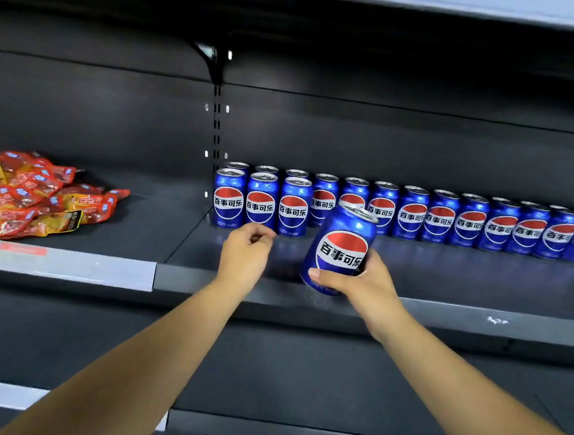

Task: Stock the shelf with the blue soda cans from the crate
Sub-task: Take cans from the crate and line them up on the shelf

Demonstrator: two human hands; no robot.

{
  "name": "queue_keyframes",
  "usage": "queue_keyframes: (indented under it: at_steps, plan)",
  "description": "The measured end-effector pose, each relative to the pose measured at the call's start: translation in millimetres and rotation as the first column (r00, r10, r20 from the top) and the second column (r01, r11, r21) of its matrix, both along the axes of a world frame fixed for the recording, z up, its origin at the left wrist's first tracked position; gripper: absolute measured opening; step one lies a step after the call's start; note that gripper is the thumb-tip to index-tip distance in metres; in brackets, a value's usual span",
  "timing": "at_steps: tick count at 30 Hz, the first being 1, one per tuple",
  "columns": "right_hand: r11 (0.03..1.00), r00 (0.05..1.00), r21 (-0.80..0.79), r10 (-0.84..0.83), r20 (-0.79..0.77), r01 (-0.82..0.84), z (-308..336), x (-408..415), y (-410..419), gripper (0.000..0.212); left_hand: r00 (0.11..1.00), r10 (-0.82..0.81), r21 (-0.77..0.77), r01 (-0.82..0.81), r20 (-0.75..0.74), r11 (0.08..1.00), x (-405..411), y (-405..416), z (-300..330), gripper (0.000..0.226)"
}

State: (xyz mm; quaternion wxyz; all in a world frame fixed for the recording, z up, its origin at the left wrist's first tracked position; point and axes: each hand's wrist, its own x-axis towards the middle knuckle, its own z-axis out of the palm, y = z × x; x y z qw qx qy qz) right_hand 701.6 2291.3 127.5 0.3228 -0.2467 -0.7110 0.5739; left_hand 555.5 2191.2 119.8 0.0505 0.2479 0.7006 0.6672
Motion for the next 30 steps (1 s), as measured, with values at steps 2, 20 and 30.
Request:
queue_keyframes:
  at_steps: [2,20,30]
  plan:
    - [1.0,0.999,0.012,-0.025,0.021,0.025,0,-14,8,0.062,1.0,-0.01,-0.015,0.009,-0.01,1.0,-17,5,0,0.03]
    - [0.979,0.956,0.116,-0.189,0.225,0.166,-7,-100,65,0.058,0.98,0.171,-0.157,-0.155,0.097,0.975,-154,32,-8,0.088]
    - [0.933,0.906,0.179,-0.349,0.24,0.313,-15,-127,81,0.072,0.986,0.14,-0.268,-0.158,-0.085,0.95,-164,35,-24,0.083]
